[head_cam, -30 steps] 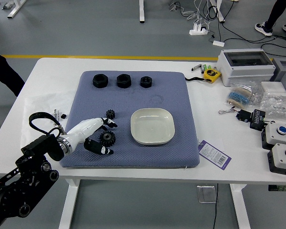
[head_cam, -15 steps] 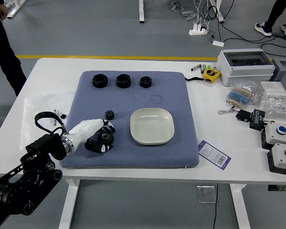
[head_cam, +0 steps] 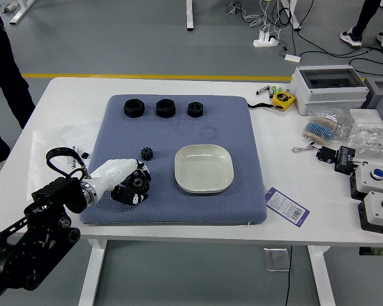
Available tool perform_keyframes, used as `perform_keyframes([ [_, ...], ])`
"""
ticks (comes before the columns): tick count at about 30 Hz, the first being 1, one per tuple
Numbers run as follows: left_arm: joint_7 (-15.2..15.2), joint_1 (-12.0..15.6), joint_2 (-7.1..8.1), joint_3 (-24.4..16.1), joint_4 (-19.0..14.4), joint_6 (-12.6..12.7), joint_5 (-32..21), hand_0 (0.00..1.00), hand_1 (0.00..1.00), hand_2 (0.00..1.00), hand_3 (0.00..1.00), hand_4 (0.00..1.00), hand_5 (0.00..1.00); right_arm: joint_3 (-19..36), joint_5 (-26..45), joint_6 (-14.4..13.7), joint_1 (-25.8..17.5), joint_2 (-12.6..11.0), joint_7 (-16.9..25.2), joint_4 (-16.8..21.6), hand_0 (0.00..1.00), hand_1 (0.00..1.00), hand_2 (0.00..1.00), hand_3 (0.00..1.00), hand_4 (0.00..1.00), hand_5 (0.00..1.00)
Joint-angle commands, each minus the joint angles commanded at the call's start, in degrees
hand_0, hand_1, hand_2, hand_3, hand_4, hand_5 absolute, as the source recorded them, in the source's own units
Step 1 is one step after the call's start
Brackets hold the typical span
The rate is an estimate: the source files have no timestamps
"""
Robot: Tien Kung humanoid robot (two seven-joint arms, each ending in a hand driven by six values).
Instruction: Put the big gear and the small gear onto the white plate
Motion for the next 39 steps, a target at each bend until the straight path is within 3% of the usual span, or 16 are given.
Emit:
perform_keyframes([
  [3,-0.4,-1.3,-0.16,0.7,-1.5,0.7,-0.6,0.248,0.307,0.355,0.430,0.227,0.002,0.1,-0.2,0.0,-0.1,0.0,-0.1,0.0,0.686,0.657,0.738,0.600,0.807,0.722],
  [4,-0.8,-2.2,-0.52,1.1,-1.3,1.0,-1.3,0.245,0.306,0.346,0.416,0.167,0.002,0.1,-0.3,-0.1,-0.1,0.0,-0.1,0.0,0.685,0.657,0.738,0.600,0.807,0.722],
  [15,-2.6,-9.3,-4.22,4.2,2.5,3.0,-3.3,0.245,0.304,0.346,0.417,0.155,0.002,0.1,-0.3,-0.3,0.2,-0.1,-0.2,0.2,0.684,0.657,0.738,0.600,0.807,0.722],
  [26,-2.1,-12.7,-4.24,5.9,3.0,2.4,-2.5,0.275,0.341,0.372,0.435,0.147,0.002,-0.2,0.4,-0.2,0.7,-0.3,0.0,0.2,0.683,0.657,0.738,0.600,0.807,0.722],
  [28,-2.4,-13.6,-4.54,7.0,3.9,2.8,-3.2,0.285,0.377,0.402,0.449,0.102,0.002,0.0,0.0,-0.1,0.8,-0.3,-0.2,0.2,0.684,0.657,0.739,0.600,0.807,0.722],
  [33,-2.9,-14.6,-5.69,9.2,6.7,3.5,-4.4,0.285,0.377,0.402,0.449,0.102,0.002,0.2,-0.3,-0.2,1.0,-0.3,-0.3,0.2,0.684,0.657,0.739,0.600,0.807,0.722],
  [34,-3.0,-14.7,-5.91,9.5,7.1,3.6,-4.6,0.314,0.419,0.463,0.517,0.423,0.002,0.2,-0.3,-0.2,1.0,-0.3,-0.3,0.2,0.684,0.657,0.739,0.600,0.807,0.723],
  [39,-4.1,-15.7,-7.64,12.4,10.4,5.5,-5.8,0.314,0.419,0.463,0.517,0.423,0.002,0.3,-0.4,-0.3,1.2,-0.3,-0.4,0.3,0.684,0.657,0.739,0.600,0.807,0.723],
])
